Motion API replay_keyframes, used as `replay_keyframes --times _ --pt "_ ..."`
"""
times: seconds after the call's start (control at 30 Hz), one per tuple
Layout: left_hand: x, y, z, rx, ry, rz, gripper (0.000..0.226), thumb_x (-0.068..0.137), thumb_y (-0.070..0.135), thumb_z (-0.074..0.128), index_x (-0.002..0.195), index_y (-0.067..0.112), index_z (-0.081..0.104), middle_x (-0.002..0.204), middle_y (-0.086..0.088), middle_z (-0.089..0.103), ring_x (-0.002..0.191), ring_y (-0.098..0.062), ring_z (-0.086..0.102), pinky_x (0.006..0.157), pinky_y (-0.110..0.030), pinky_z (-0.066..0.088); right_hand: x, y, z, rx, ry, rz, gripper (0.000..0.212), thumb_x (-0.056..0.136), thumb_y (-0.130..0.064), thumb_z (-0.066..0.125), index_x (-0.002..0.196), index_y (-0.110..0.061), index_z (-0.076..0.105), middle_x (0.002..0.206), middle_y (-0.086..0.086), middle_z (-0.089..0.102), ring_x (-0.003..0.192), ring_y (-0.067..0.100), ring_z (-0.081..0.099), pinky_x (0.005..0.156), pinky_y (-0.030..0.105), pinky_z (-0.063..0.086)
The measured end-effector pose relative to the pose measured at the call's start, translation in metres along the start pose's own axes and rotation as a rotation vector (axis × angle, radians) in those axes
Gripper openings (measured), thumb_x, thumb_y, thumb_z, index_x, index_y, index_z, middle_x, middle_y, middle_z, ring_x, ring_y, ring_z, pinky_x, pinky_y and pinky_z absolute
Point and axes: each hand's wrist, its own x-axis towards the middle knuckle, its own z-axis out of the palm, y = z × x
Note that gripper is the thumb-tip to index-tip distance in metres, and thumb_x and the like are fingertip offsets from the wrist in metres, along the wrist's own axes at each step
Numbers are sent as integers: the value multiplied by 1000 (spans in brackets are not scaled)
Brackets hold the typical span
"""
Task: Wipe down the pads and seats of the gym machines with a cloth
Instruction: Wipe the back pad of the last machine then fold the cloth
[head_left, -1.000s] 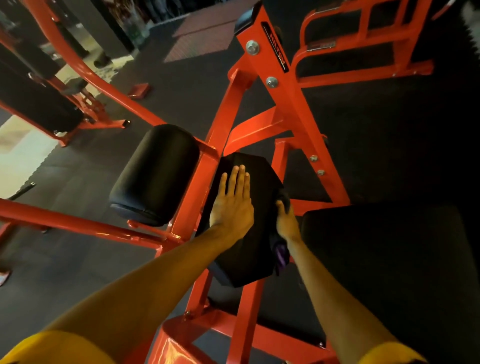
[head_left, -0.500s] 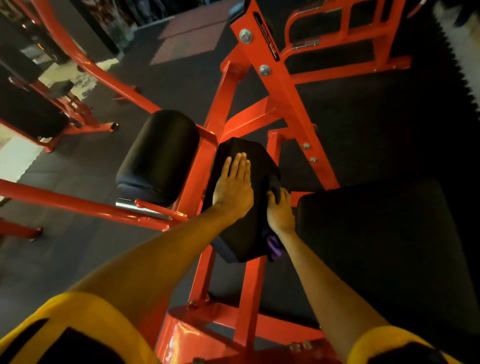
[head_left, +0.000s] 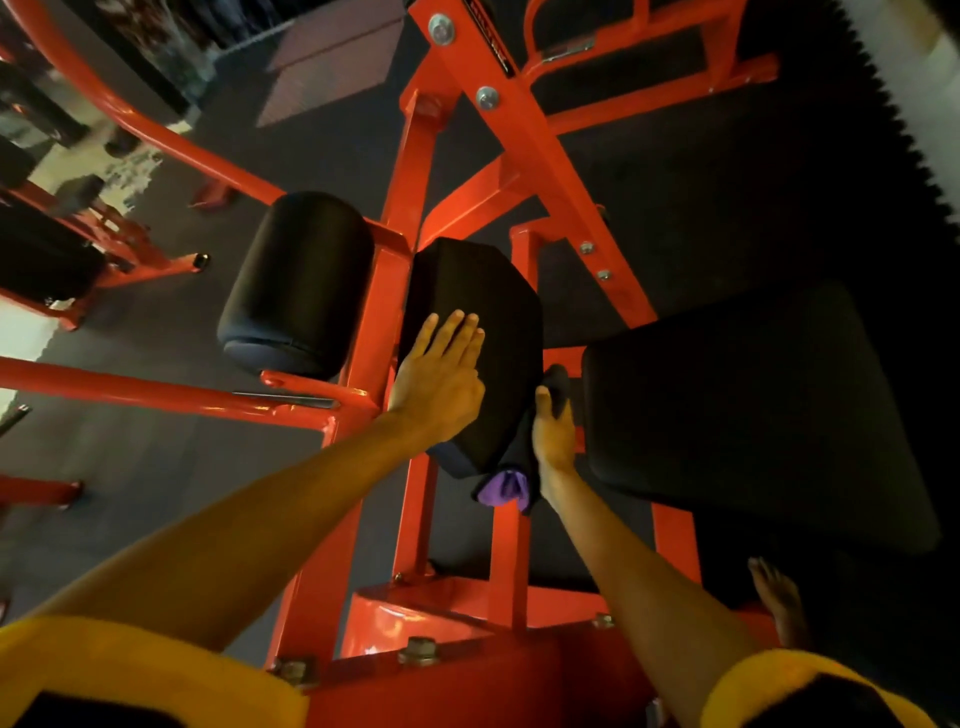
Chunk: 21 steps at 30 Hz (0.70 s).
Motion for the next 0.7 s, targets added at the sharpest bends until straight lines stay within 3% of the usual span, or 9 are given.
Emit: replay_keyframes --times 0.1,0.2,0.3,0.37,0.47,0.53,0.6,0.7 --pt "0 2 -1 6 -1 -2 66 104 36 29 161 9 11 170 -9 4 156 -26 -3 126 -46 -5 -42 -1 21 -191 128 -93 67 96 -56 45 147 -14 52 155 13 43 142 37 39 118 48 29" --pt "0 -1 -1 31 1 1 64 106 36 25 161 9 8 170 -10 1 156 -27 -5 126 -47 -5 -100 -1 46 -250 179 -278 70 95 -62 39 152 -22 46 162 4 34 151 30 23 124 49 18" --pt "-2 1 2 37 5 5 63 107 35 25 161 9 7 170 -10 1 156 -27 -5 126 -46 -5 -108 15 51 -214 187 -368 64 100 -55 44 152 -19 44 163 6 31 152 29 25 122 48 19" --pt "-2 3 3 25 1 -1 64 105 35 28 161 9 10 170 -9 3 156 -27 -4 125 -46 -6 -84 14 43 -167 246 -273 61 98 -47 50 148 -12 50 160 13 35 147 34 33 118 48 26" --pt "-1 2 2 13 19 -13 65 102 33 33 160 9 18 169 -9 11 156 -27 3 126 -46 -3 -32 11 25 86 280 42 51 98 -32 62 140 -4 54 145 21 48 134 39 47 112 45 39" --pt "-1 2 0 2 23 -15 65 101 32 36 160 9 21 168 -9 14 156 -27 6 126 -46 -2 -15 8 17 206 278 166 48 97 -25 68 136 -2 53 134 23 55 126 42 54 107 51 45" --pt "-2 4 -1 1 8 -12 65 101 33 35 160 9 20 169 -9 13 156 -27 5 126 -47 -2 -35 5 19 162 310 103 51 95 -19 70 136 4 52 134 27 54 128 43 52 110 51 41" --pt "0 2 -1 16 6 -10 65 102 34 33 160 9 18 169 -9 11 156 -27 3 126 -47 -2 -91 2 31 145 237 37 62 95 -18 71 146 4 43 151 26 36 143 36 34 117 35 29"
